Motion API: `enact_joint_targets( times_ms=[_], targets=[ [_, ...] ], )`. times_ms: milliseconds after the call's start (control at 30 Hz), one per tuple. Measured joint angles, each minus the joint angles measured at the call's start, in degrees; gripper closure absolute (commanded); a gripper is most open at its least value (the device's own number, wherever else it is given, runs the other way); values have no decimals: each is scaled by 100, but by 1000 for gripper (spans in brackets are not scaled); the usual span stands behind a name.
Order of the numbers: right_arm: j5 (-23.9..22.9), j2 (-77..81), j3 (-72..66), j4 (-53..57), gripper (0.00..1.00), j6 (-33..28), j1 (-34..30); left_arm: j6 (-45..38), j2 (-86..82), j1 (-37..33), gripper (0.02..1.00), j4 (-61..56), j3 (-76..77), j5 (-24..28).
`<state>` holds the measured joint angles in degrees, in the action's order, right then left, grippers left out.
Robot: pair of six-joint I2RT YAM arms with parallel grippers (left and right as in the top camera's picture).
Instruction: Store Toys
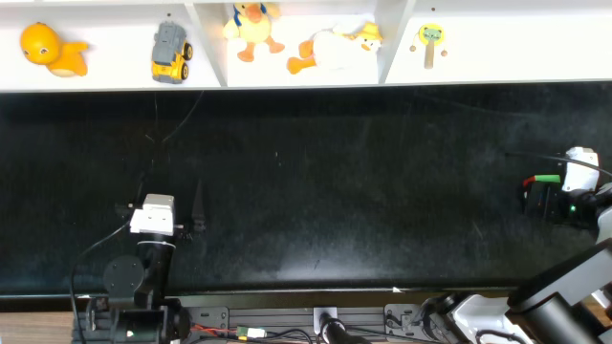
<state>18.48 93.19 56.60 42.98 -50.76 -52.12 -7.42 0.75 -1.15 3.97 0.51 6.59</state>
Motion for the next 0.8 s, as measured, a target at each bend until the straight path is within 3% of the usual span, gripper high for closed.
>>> enact_joint_targets(
  times_ms=[100, 233, 433, 800],
  targets=[
    [-35, 4, 0, -2, 66, -7, 22, 0, 0, 0, 20, 0, 0, 0],
    [-92, 4, 0, 9, 303, 24, 39, 0, 0, 0, 20, 0, 0, 0],
    [-146, 4, 0, 7, 568, 260, 42, 0, 0, 0, 20, 0, 0, 0],
    [-326, -20, 0, -28, 678, 361, 260, 0, 0, 0, 20, 2, 0, 0]
  ],
)
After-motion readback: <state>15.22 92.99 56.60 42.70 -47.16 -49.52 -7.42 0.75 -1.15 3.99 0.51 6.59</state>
